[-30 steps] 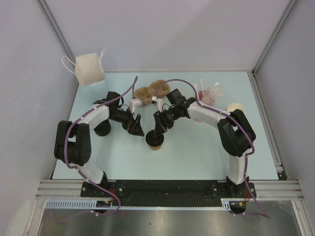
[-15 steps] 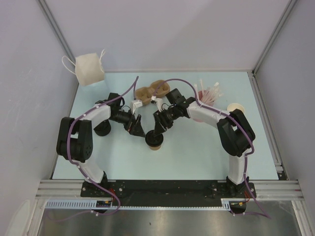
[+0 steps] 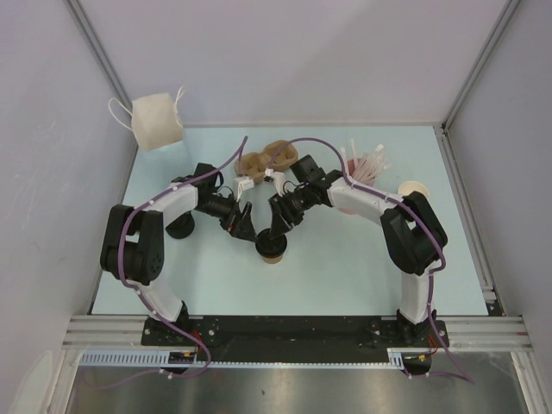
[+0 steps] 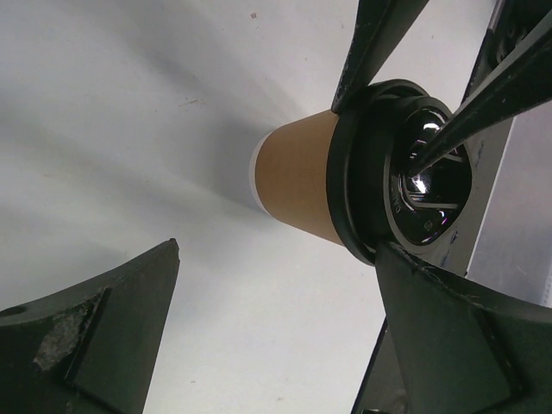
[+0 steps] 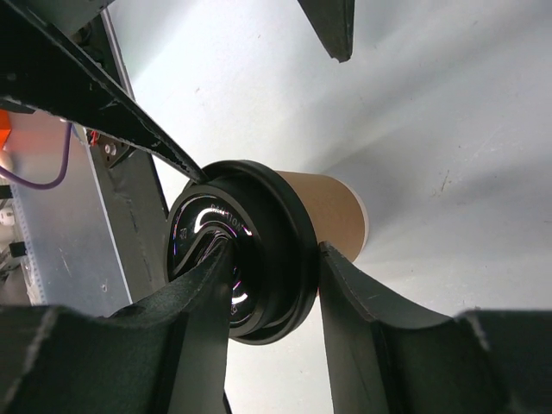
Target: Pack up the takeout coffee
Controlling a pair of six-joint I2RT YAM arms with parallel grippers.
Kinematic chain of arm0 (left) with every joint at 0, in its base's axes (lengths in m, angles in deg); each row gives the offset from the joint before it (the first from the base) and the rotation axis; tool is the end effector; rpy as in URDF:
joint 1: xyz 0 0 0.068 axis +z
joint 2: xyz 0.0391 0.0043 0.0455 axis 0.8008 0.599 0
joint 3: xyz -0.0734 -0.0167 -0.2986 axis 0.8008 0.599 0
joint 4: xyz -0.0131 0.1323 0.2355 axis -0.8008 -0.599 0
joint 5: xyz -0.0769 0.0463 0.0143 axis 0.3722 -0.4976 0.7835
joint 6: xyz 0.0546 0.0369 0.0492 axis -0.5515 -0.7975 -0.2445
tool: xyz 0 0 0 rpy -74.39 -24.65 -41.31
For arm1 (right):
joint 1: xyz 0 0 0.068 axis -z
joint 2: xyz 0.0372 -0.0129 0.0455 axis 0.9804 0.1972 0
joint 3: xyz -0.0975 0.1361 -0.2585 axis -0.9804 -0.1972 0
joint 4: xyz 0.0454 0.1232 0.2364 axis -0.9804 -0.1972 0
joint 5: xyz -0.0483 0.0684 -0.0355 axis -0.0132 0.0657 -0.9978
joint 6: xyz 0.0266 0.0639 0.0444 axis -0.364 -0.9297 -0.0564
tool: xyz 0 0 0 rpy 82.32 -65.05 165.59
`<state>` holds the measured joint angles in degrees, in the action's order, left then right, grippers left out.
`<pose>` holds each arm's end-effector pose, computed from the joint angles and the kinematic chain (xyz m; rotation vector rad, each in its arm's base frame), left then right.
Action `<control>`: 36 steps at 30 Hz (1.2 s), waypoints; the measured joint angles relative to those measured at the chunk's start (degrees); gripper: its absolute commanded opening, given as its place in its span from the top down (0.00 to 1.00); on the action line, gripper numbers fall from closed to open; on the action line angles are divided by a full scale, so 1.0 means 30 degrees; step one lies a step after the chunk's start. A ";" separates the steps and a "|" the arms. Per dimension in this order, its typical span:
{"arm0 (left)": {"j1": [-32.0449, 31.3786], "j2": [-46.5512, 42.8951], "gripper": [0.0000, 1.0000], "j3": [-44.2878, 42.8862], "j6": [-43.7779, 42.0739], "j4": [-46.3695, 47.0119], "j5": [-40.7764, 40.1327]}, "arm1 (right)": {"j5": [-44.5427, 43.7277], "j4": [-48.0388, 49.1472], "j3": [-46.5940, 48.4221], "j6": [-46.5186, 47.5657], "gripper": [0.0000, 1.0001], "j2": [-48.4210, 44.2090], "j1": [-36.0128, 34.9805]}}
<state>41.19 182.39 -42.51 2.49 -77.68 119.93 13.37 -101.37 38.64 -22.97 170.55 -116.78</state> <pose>0.3109 -0.1246 0.1902 0.9711 2.3453 -1.2190 0.3188 0.3161 0.2150 -1.2140 2.2682 1.2591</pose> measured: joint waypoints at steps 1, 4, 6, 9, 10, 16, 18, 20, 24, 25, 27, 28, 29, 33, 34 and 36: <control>-0.0066 0.0000 0.01 0.0015 0.0153 0.0044 -0.0102 | -0.0036 -0.0036 0.0007 0.0044 0.57 0.0000 0.0000; -0.0124 -0.0007 0.01 0.0029 0.0729 0.0073 -0.0452 | -0.0073 -0.0182 0.0058 0.0168 0.58 0.0000 0.0007; -0.0131 0.0000 0.01 0.0029 0.1064 0.0051 -0.0627 | -0.0117 -0.0255 0.0073 0.0248 0.58 0.0000 0.0000; -0.0131 0.0007 0.01 0.0066 0.1384 0.0058 -0.0780 | -0.0146 -0.0328 0.0102 0.0306 0.59 0.0000 0.0000; -0.0138 0.0007 0.01 0.0073 0.1508 0.0058 -0.0838 | -0.0168 -0.0335 0.0102 0.0321 0.59 0.0000 0.0000; -0.0138 -0.0124 0.01 0.0175 0.1836 0.0138 -0.0976 | -0.0204 -0.0364 0.0102 0.0430 0.59 0.0000 -0.0015; -0.0175 -0.0328 0.01 0.0211 0.1807 0.0211 -0.1122 | -0.0204 -0.0364 0.0102 0.0430 0.59 0.0000 -0.0015; -0.0291 -0.0568 0.01 0.0211 0.1778 0.0255 -0.1443 | -0.0204 -0.0364 0.0102 0.0437 0.60 0.0000 -0.0015; -0.0539 -0.0685 0.01 -0.0430 0.1668 0.0423 -0.2368 | -0.0226 -0.0357 0.0102 0.0459 0.60 0.0000 -0.0036; -0.0619 -0.0561 0.01 -0.0750 0.1661 0.0699 -0.2594 | -0.0233 -0.0306 0.0102 0.0517 0.59 0.0000 -0.0058; -0.0831 -0.0131 0.01 -0.1421 0.1654 0.1122 -0.2761 | -0.0270 -0.0226 0.0102 0.0641 0.60 0.0000 -0.0124; -0.0940 0.0160 0.01 -0.1756 0.1654 0.1355 -0.2805 | -0.0277 -0.0219 0.0109 0.0699 0.59 0.0000 -0.0153; -0.1056 0.0408 0.01 -0.1974 0.1632 0.1690 -0.3082 | -0.0262 -0.0211 0.0109 0.0736 0.59 0.0000 -0.0182; -0.1231 0.1144 0.01 -0.2062 0.1639 0.2178 -0.3650 | -0.0262 -0.0168 0.0109 0.0758 0.59 0.0000 -0.0270; -0.1275 0.1246 0.01 -0.2062 0.1647 0.2193 -0.3723 | -0.0262 -0.0160 0.0109 0.0765 0.59 0.0000 -0.0291; -0.1319 0.1311 0.01 -0.2055 0.1639 0.2193 -0.3869 | -0.0262 -0.0153 0.0109 0.0787 0.60 0.0000 -0.0321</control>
<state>37.24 186.32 -48.67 7.40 -71.10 108.32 12.58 -101.83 38.97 -20.61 170.55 -117.74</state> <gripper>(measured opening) 0.994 0.435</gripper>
